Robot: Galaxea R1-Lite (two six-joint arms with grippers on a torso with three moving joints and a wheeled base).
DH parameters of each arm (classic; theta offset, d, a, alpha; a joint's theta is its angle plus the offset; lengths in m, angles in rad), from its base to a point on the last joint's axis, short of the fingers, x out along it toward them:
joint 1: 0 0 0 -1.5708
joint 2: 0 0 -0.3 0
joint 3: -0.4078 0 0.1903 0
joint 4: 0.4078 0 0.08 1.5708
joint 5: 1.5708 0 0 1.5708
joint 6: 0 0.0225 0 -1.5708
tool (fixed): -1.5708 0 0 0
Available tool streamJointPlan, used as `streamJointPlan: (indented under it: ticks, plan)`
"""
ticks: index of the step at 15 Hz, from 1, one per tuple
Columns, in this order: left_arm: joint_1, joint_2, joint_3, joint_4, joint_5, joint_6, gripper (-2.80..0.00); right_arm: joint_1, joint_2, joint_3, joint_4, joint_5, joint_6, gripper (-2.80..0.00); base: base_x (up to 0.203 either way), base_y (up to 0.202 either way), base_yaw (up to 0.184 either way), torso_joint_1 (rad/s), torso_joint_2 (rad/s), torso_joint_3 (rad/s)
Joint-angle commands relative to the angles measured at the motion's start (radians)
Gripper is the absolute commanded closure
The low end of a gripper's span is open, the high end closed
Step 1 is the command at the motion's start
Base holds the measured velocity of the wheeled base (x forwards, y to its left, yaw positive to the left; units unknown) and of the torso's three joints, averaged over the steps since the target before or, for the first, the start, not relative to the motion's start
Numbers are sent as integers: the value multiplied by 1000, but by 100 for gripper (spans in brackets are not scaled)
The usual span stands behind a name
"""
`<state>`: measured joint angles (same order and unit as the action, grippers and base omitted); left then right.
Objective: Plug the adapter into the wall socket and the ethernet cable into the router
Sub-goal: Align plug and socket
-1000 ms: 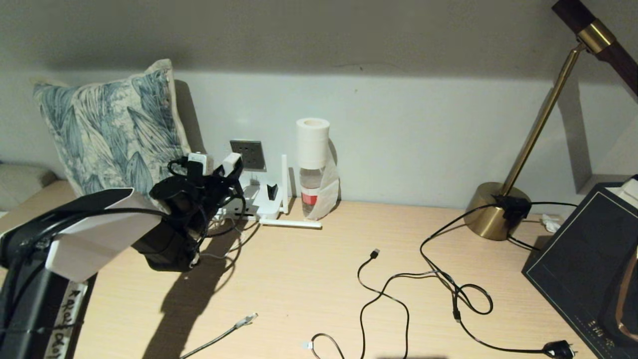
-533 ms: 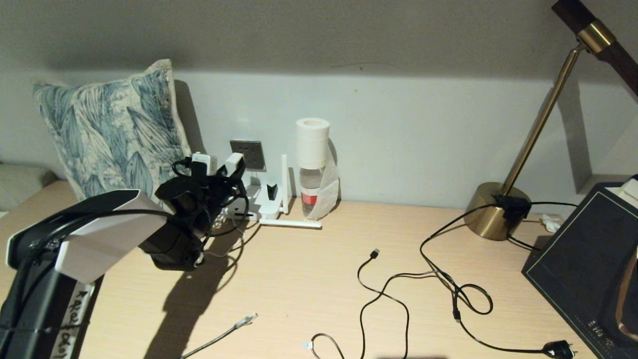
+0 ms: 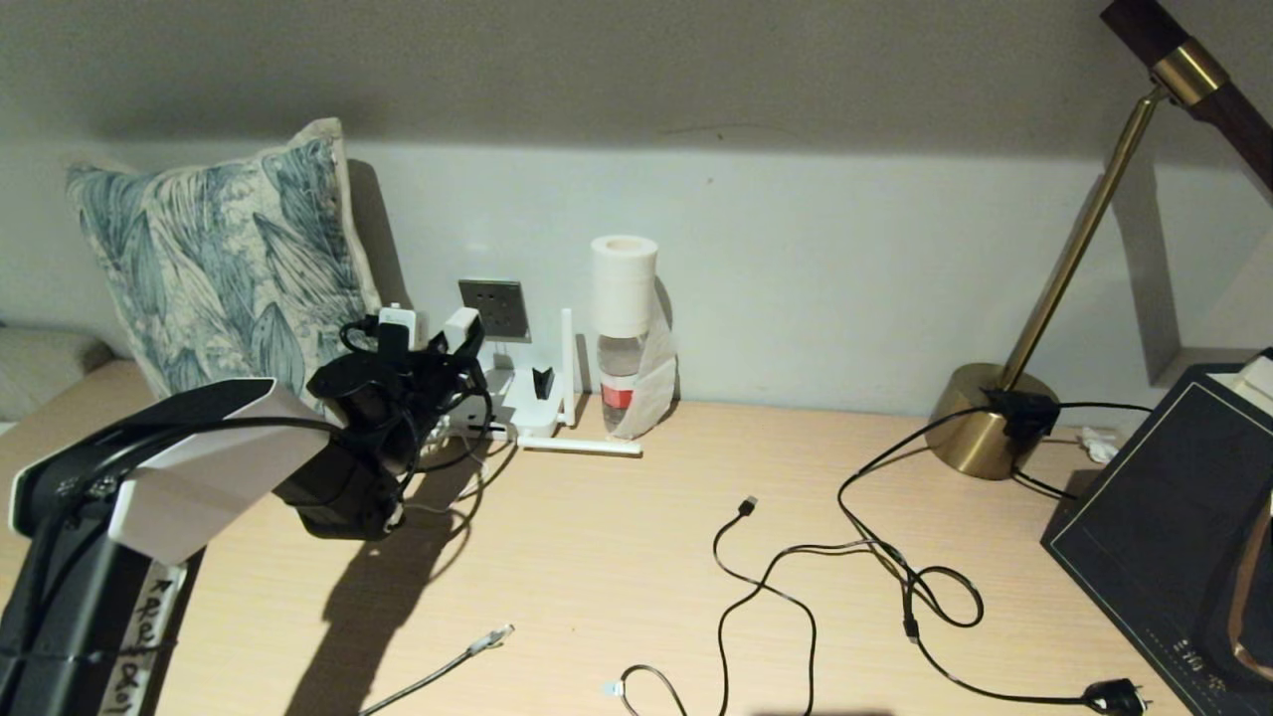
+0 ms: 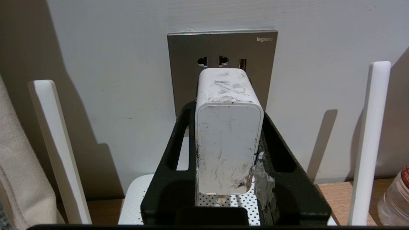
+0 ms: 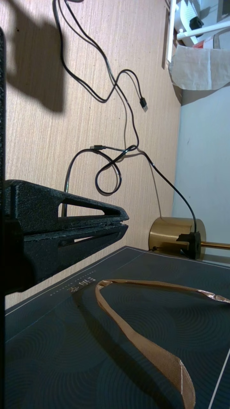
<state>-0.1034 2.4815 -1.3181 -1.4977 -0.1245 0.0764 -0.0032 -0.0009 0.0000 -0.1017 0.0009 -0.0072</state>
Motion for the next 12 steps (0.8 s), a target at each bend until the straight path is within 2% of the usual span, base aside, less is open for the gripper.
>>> streamJointPlan:
  ticks: [1, 12]
  plan:
    - [1, 6, -17, 0, -1, 0, 0, 0, 1, 35, -1, 1, 0, 0, 0, 0, 0, 0, 0, 0]
    - [-21, 14, -67, 61, 6, -4, 0, 0, 1, 35, -1, 1, 0, 0, 0, 0, 0, 0, 0, 0]
